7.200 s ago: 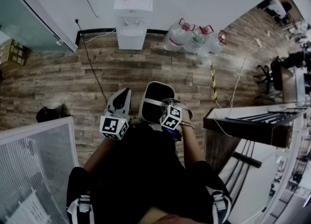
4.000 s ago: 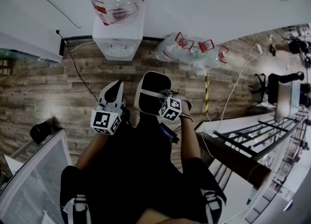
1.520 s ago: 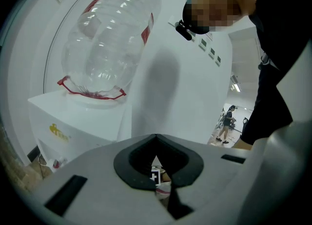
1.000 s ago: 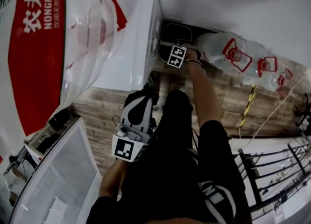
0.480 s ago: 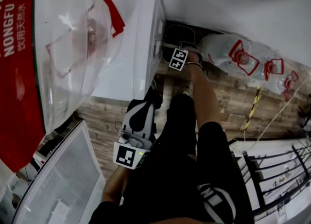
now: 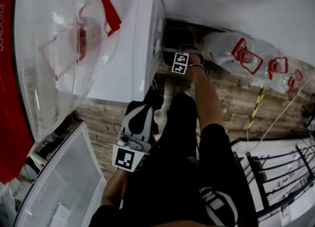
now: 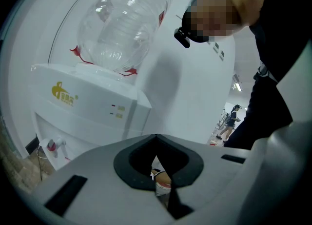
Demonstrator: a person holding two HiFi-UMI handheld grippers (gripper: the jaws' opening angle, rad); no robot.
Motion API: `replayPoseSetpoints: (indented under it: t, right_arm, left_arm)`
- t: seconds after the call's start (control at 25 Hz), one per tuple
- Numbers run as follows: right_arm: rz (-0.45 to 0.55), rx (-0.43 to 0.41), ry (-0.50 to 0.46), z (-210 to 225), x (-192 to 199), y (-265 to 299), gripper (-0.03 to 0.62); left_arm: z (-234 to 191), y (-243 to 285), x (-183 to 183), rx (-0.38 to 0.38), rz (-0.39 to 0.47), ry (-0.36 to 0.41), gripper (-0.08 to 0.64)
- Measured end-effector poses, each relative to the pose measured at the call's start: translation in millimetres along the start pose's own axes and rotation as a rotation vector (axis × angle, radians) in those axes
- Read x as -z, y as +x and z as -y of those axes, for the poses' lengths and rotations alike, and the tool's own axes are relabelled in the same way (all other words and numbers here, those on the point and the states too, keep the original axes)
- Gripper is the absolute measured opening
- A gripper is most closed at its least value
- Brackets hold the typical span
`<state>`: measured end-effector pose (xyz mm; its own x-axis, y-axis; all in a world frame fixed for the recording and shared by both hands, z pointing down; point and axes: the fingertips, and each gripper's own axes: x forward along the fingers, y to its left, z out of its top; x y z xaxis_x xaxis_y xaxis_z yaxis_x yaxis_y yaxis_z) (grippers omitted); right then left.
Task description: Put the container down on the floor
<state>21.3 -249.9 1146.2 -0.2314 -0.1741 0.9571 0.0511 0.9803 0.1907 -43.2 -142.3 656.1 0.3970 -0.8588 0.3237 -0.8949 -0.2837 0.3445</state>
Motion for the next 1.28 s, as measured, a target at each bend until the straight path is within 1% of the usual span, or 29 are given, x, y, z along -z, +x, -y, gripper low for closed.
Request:
replayPoseSetpoints:
  t: [0.08,0.24,0.36,0.44,0.52,0.64,0.68,0.8,0.84,0.96,1.16,1.28]
  right_arm:
    - [0.008,0.002,-0.007,-3,-1,-1,0.034]
    - [0.033,-0.015,-0.021,-9,-2,-2,0.034]
    - [0.016,-0.006,-0.021,-7,-1,0,0.035]
    - [-0.001,0.012,-0.009,-3,0,0,0.035]
    - [-0.016,0.023,0.017,-1,2,0,0.035]
    - [-0.019,0.005,0.046,-1,2,-2,0.038]
    - [-0.016,0.0,0.05,-1,1,-3,0.047]
    - [-0.019,-0.004,0.076,0,2,-5,0.124]
    - [-0.021,-0.004,0.089,1,4,-6,0.134]
    - [-0.021,-0.005,0.11,4,6,-11,0.147]
    - [-0.007,-0.003,0.164,1,10,-25,0.158]
    - [0.006,0.013,0.193,4,8,-42,0.163]
  left_arm:
    - [0,-1,-3,0.004,0.02,0.009,0.031]
    - [-2,-3,-1,-0.006,0.001,0.001,0.031]
    - [-5,-2,-2,-0.008,0.013,-0.005,0.031]
    - [-4,-1,-1,-0.009,0.001,-0.013,0.031]
    - [-3,-1,-3,-0.005,0.011,-0.01,0.031]
    - [-1,-2,-2,-0.002,-0.003,-0.003,0.031]
    - [-1,-3,0,-0.003,-0.012,-0.001,0.031]
    - [2,-4,3,-0.011,-0.046,-0.01,0.031]
    - [4,-4,3,-0.012,-0.048,-0.014,0.031]
    - [7,-4,-4,-0.006,-0.014,0.001,0.031]
    - [12,-7,-9,-0.004,-0.021,-0.01,0.031]
    - [16,-10,-18,-0.003,-0.019,-0.005,0.031]
